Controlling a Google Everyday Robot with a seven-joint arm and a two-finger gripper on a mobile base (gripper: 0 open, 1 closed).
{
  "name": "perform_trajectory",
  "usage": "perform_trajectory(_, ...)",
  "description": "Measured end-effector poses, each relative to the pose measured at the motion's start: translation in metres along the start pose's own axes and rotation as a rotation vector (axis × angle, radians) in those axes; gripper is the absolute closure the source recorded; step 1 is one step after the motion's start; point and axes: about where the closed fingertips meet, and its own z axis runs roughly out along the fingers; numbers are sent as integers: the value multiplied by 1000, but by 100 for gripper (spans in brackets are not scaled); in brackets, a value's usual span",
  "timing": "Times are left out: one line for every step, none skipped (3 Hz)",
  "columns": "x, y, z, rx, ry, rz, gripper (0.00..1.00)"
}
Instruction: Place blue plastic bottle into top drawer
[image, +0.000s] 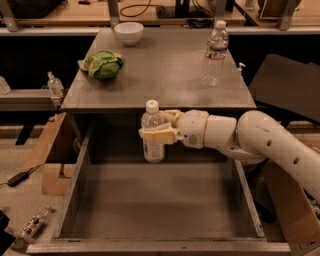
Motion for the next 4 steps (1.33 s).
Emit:
perform_trajectory(59,4,22,-43,28,3,100)
perform_trajectory(90,3,36,-48,28,23,100)
perform_trajectory(119,4,46,-44,40,50,100)
perform_trajectory(119,5,48,-47,40,52,84)
